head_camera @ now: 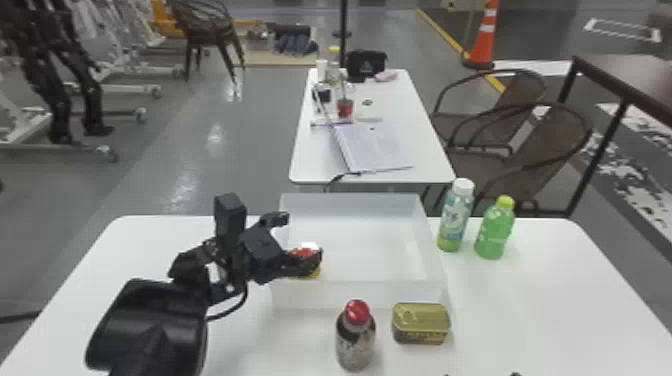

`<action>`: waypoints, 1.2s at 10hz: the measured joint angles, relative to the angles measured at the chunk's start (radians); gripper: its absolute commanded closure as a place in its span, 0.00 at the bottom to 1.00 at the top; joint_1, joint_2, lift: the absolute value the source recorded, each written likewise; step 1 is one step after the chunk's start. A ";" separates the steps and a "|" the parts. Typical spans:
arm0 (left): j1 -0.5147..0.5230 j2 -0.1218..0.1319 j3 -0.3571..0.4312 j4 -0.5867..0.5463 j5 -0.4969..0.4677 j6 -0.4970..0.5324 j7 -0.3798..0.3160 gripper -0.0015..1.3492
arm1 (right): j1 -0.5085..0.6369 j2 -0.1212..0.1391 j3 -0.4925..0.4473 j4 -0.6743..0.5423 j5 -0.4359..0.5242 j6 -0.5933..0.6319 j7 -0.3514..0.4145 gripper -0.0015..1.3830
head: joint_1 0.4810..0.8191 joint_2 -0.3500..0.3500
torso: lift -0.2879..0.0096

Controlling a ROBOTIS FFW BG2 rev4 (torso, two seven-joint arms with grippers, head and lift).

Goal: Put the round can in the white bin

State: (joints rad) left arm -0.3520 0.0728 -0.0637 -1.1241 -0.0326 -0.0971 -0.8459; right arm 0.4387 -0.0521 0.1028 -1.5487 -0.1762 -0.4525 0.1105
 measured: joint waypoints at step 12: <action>0.684 -0.073 0.323 -0.490 0.108 -0.157 0.301 0.09 | 0.048 -0.009 -0.003 -0.031 0.004 -0.002 -0.002 0.07 | 0.20 0.50 | 0.63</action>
State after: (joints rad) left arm 0.3322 0.0000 0.2597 -1.6141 0.0756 -0.2543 -0.5451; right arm 0.4862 -0.0615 0.0997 -1.5801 -0.1726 -0.4543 0.1089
